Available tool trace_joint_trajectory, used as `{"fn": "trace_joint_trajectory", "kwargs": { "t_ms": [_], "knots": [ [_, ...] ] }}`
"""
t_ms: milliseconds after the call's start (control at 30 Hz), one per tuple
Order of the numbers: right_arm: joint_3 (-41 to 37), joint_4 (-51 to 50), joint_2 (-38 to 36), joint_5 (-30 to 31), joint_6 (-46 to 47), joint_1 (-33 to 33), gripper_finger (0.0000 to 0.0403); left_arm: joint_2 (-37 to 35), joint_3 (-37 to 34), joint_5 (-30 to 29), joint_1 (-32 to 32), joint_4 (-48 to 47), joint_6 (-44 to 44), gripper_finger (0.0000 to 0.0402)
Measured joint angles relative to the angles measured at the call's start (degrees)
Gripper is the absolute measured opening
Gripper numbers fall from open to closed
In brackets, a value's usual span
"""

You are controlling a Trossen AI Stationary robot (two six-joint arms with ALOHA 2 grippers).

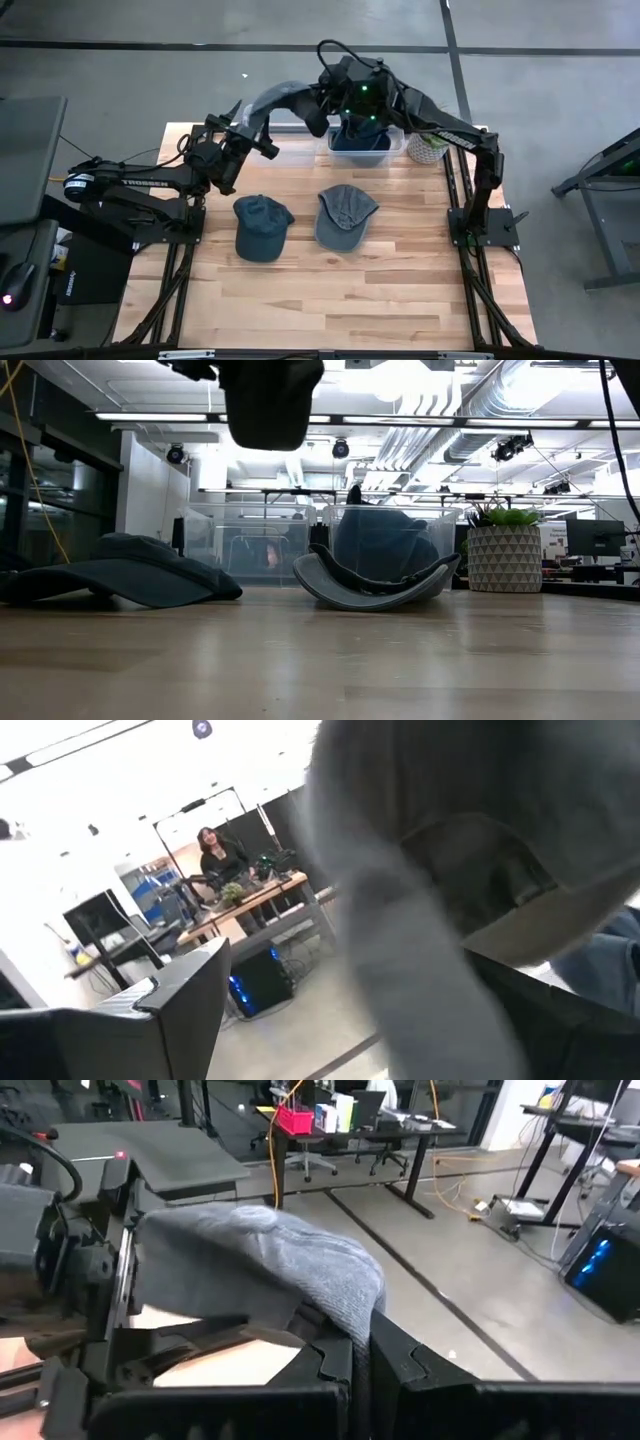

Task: Pick & Place hat
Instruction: Put the left gray cap into the left transparent bin

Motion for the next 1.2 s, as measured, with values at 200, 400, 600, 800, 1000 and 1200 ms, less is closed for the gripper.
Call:
{"fn": "trace_joint_trajectory", "kwargs": {
  "t_ms": [200,400,600,800,1000,1200],
  "knots": [
    [0.00,-0.26,-0.51,-1.29,-1.32,-0.05,0.0000,0.00,0.00,0.04,0.00,-0.03,-4.24,0.0325],
    [0.00,-0.33,-0.51,-3.64,-2.19,0.02,0.0000,0.00,0.02,0.48,0.00,-1.60,-11.78,0.0325],
    [0.00,-0.31,-0.51,-6.89,-2.87,0.00,0.0000,0.02,0.02,3.76,0.00,-5.03,-19.98,0.0325],
    [0.00,-0.29,-0.51,-9.17,-4.09,0.37,0.0000,0.02,0.02,7.87,-0.01,-7.09,-26.07,0.0325],
    [0.00,0.98,-0.51,-12.75,-4.01,0.37,0.0000,0.02,0.02,9.95,0.00,-7.99,-30.44,0.0325],
    [0.00,2.90,-0.51,-15.37,-3.70,0.41,0.0000,0.02,0.02,9.99,0.00,-12.69,-36.69,0.0325]
  ]
}}
